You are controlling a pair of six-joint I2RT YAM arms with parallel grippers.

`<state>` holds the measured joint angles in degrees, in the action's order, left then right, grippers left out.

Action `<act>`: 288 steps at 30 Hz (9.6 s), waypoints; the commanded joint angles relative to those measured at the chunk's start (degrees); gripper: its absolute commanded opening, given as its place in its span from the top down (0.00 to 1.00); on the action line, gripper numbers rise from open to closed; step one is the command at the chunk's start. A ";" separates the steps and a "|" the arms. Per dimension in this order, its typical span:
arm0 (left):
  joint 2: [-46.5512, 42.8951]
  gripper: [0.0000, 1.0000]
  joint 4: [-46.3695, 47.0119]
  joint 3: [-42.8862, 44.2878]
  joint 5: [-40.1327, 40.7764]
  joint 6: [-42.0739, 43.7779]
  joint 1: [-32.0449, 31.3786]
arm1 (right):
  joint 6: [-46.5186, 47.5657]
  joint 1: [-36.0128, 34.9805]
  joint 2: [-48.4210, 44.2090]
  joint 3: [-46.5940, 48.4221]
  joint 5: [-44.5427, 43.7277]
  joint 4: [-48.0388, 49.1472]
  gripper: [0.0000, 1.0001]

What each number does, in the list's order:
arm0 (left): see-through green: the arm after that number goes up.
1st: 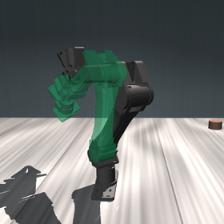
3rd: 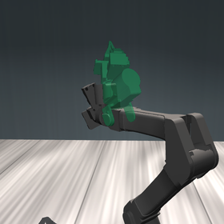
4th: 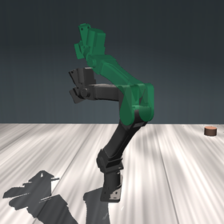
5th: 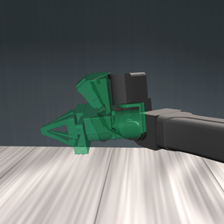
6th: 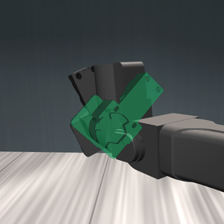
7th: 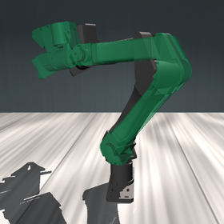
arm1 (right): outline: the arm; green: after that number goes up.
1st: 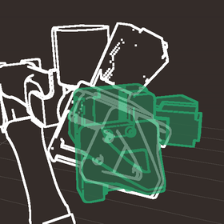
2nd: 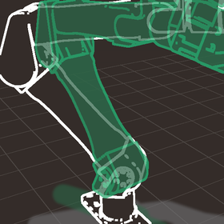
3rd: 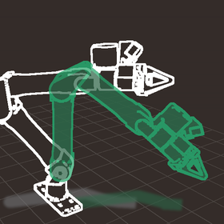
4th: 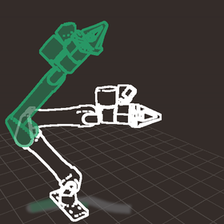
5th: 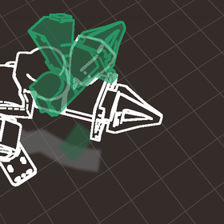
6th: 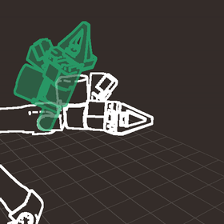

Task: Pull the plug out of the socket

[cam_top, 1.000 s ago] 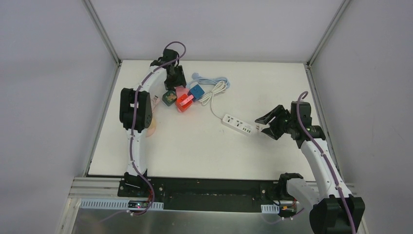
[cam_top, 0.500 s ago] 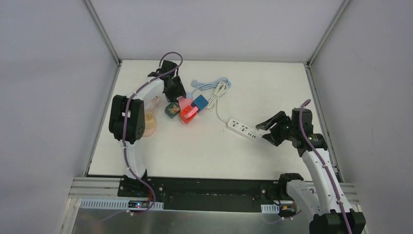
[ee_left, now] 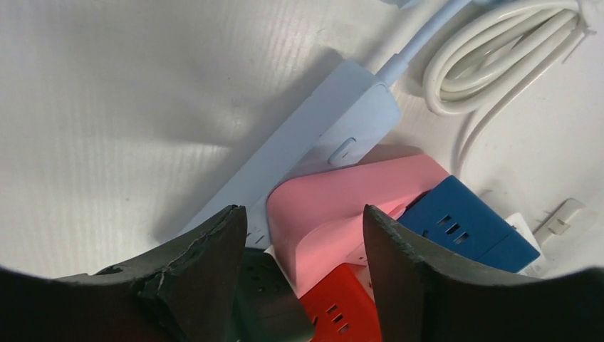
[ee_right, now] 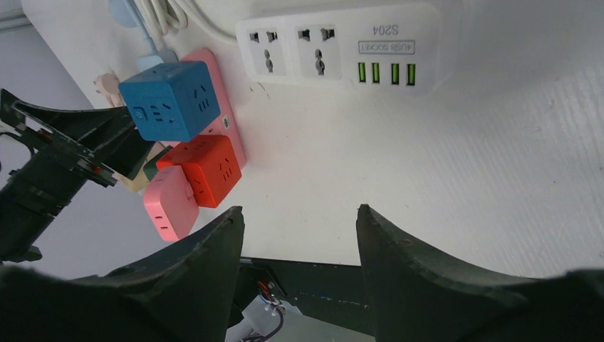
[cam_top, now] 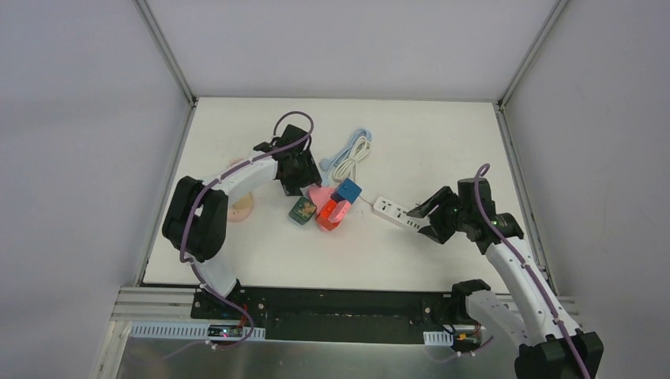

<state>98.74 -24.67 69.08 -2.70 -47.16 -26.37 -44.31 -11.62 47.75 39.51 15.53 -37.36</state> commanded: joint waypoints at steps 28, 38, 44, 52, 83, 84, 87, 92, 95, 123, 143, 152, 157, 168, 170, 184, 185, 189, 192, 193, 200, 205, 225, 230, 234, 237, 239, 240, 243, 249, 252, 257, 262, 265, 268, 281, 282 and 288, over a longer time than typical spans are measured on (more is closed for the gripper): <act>-6.11 0.23 5.10 0.85 -7.74 14.49 4.84 | -16.85 -23.21 10.64 10.46 -18.82 13.04 0.28; -10.39 0.23 2.01 0.74 -6.45 18.02 4.84 | -19.38 -24.25 15.48 11.67 -17.15 24.30 0.23; -11.83 0.23 2.06 -1.13 -7.63 16.48 4.75 | -19.36 -27.48 21.27 16.99 -19.85 22.44 0.18; -12.12 0.24 -0.08 -0.80 -10.79 16.49 4.37 | -20.25 -32.54 28.25 20.34 -21.24 18.28 0.24; -14.65 0.47 1.84 -8.40 -25.90 20.73 -0.93 | -16.43 -35.92 36.95 22.34 -9.19 21.83 0.82; -14.44 0.48 1.82 -8.72 -25.92 20.70 -1.08 | -16.42 -35.96 37.04 22.21 -8.83 22.34 0.86; -13.94 0.50 1.66 -9.22 -26.05 20.81 -1.72 | -16.11 -36.04 37.43 22.24 -8.37 22.65 0.97; -12.49 0.55 -1.01 -8.51 -24.33 21.99 -2.19 | -15.42 -36.14 36.63 20.52 -8.23 25.17 1.00; -11.74 0.57 -2.31 -8.57 -23.08 22.78 -2.26 | -15.23 -36.18 35.10 18.50 -7.71 29.73 1.00; -8.52 0.64 -9.41 -7.43 -11.86 23.91 -2.81 | -17.28 -35.97 23.54 22.18 -13.87 25.13 1.00; -10.49 0.22 -11.91 9.85 -18.69 25.45 -2.72 | 1.39 -11.68 13.46 19.47 -17.26 6.71 1.00; -10.38 0.21 -9.96 9.68 -16.48 22.22 -2.72 | 10.95 10.46 24.57 14.94 0.09 23.58 1.00; -8.37 0.22 -10.64 11.72 -17.01 21.76 -2.72 | 10.38 14.73 30.24 11.54 3.92 33.68 1.00; -5.64 0.21 -10.42 15.21 -17.52 20.83 -2.72 | 10.34 18.08 39.56 6.56 7.59 47.41 1.00; -5.42 0.21 -10.14 14.99 -17.81 20.50 -2.72 | 10.68 19.01 40.92 6.48 8.12 47.47 1.00; -6.89 0.21 -9.72 13.08 -15.45 19.12 -2.72 | 11.34 21.28 40.74 7.44 1.57 37.75 0.40; -6.73 0.22 -10.03 13.28 -15.05 19.01 -2.72 | 11.27 21.28 40.28 7.69 1.07 36.30 0.35; -6.17 0.24 -10.94 14.20 -13.98 18.69 -2.72 | 10.80 21.28 39.02 10.41 -2.38 29.16 0.21; -5.76 0.24 -11.52 15.05 -12.50 18.69 -2.72 | 11.27 21.28 37.55 12.77 -5.57 24.23 0.16; -5.75 0.24 -11.50 15.25 -11.72 18.68 -2.72 | 11.65 21.28 36.86 13.24 -6.51 23.03 0.15; -7.05 0.25 -9.98 15.48 -5.68 18.83 -2.72 | 12.88 16.66 31.43 15.80 -4.45 22.65 0.14; -7.49 0.25 -10.34 16.66 -3.60 20.14 -2.74 | 12.83 7.82 30.60 19.23 -1.32 23.29 0.13; -4.91 0.25 -11.11 19.61 -10.59 21.29 -2.63 | 1.03 -16.93 34.99 29.81 -11.64 10.94 0.20; -2.82 0.27 -7.37 18.69 -14.26 19.15 -2.64 | 2.80 -19.88 38.82 31.27 -10.89 12.64 0.20; -1.28 0.30 -10.96 21.89 -13.03 20.65 -2.63 | 3.14 -22.82 43.10 34.21 -11.64 12.11 0.14; -2.59 0.31 -9.35 18.87 -11.71 22.14 -2.63 | 1.35 -25.48 44.86 34.22 -14.52 13.42 0.10; -3.04 0.32 -8.05 16.78 -12.41 22.37 -2.55 | -0.25 -25.55 46.27 33.72 -12.58 15.79 0.10; -2.96 0.32 -8.48 16.42 -12.85 22.54 -2.55 | -1.07 -25.58 46.97 33.89 -12.19 15.89 0.10; -2.68 0.32 -9.91 15.65 -11.26 23.50 -2.55 | -2.50 -25.78 48.38 33.77 -10.75 17.62 0.09; -2.39 0.33 -14.87 15.93 -3.43 24.05 -1.74 | -4.10 -26.70 52.84 35.93 -8.40 16.87 0.10; -1.17 0.33 -16.96 15.78 -3.01 24.67 -1.24 | -4.90 -27.19 54.55 36.83 -8.24 16.93 0.15; 2.25 0.33 -20.45 16.06 -3.95 25.73 -1.08 | -6.55 -27.67 54.49 35.18 -10.62 21.61 0.21; 4.84 0.39 -19.66 15.57 -5.11 26.06 -1.14 | -4.96 -27.68 55.07 36.30 -12.94 22.10 0.41; 6.17 0.45 -19.81 15.88 -3.78 26.38 -1.14 | -3.15 -27.76 55.72 37.19 -12.93 21.99 0.52; 6.79 0.46 -20.15 15.91 -2.81 26.50 -1.08 | -0.86 -27.77 56.32 37.68 -13.01 22.79 0.56; 8.14 0.44 -22.47 15.39 6.53 25.72 -1.14 | -1.98 -29.12 59.12 40.13 -15.18 16.85 0.25; 8.29 0.44 -22.71 15.17 6.97 25.71 -1.12 | -1.92 -29.16 59.39 40.17 -15.18 16.65 0.25; 9.11 0.44 -23.13 14.21 7.23 25.65 -1.09 | -1.47 -29.79 60.85 43.50 -16.92 13.62 0.52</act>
<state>106.83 -45.67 84.31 2.20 -21.63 -27.68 -46.59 -40.80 107.57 78.59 1.48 -19.94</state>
